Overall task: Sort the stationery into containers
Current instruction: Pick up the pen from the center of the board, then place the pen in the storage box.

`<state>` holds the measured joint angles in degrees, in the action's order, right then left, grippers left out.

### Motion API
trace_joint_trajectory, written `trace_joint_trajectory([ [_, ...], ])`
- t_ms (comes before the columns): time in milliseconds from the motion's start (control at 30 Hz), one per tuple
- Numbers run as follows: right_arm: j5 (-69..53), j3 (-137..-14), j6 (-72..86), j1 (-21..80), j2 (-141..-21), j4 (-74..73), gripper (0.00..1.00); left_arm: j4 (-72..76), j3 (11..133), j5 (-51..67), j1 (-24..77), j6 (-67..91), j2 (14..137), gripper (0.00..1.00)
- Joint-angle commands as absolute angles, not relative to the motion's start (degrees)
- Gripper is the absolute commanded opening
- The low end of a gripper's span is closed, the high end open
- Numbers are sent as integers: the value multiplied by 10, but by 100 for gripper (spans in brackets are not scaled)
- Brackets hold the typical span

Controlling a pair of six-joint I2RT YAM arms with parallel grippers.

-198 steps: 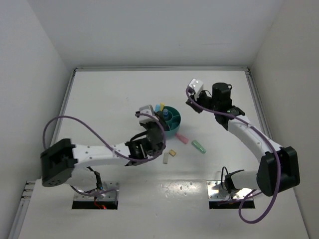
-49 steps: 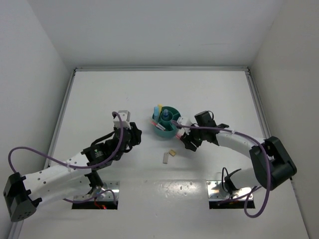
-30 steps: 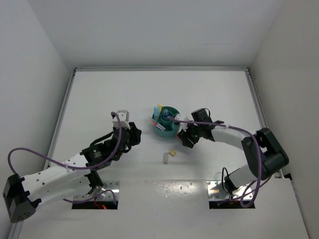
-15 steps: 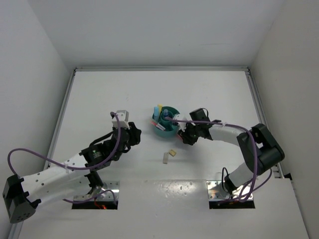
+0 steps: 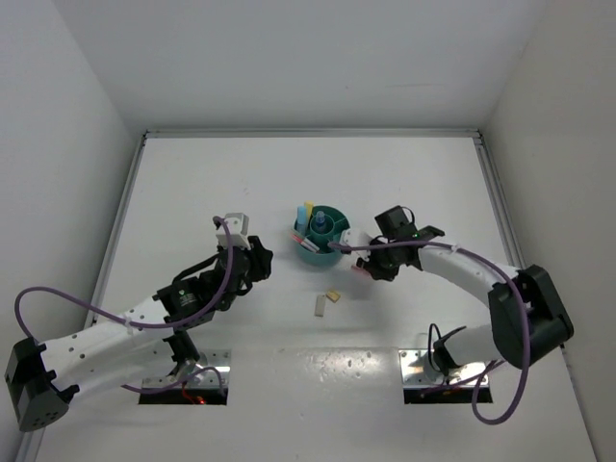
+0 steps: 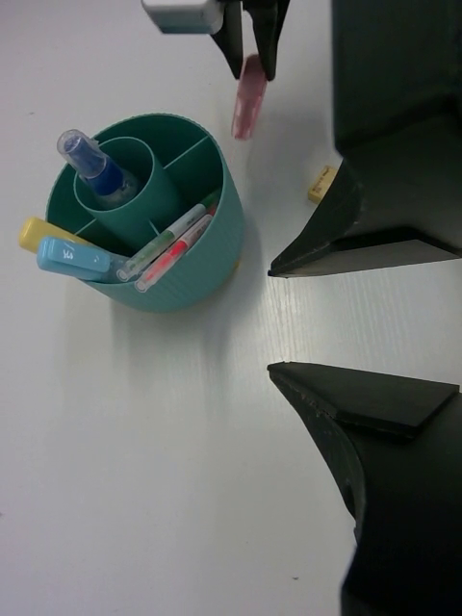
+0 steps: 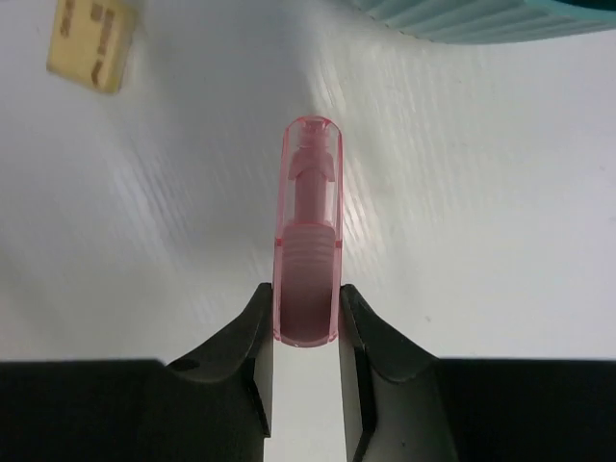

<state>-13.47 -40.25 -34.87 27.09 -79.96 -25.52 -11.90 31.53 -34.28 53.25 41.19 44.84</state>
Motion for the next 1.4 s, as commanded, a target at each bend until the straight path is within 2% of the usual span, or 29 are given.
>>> trace_joint_trajectory([
  [0,-79,-453,-431,269,-766,-371,0,-102,321,-346,526,410,446,46],
  [133,39,-485,-395,264,-746,-288,0,-108,332,-341,526,404,452,46],
  [267,55,-545,-355,264,-769,-242,0,-113,332,-341,526,404,445,46],
  [433,1,-630,-312,269,-839,-200,0,-119,337,-341,526,404,439,46],
  [667,-151,-729,-238,269,-945,-176,0,-124,337,-341,526,410,433,46],
  [800,-190,-718,-213,269,-965,-132,0,-124,332,-341,526,410,428,46],
  [1100,-214,-731,-231,269,-997,-131,0,-124,332,-346,526,410,439,46],
  [1367,-80,-749,-378,269,-971,-194,2,-119,327,-346,526,410,439,46],
])
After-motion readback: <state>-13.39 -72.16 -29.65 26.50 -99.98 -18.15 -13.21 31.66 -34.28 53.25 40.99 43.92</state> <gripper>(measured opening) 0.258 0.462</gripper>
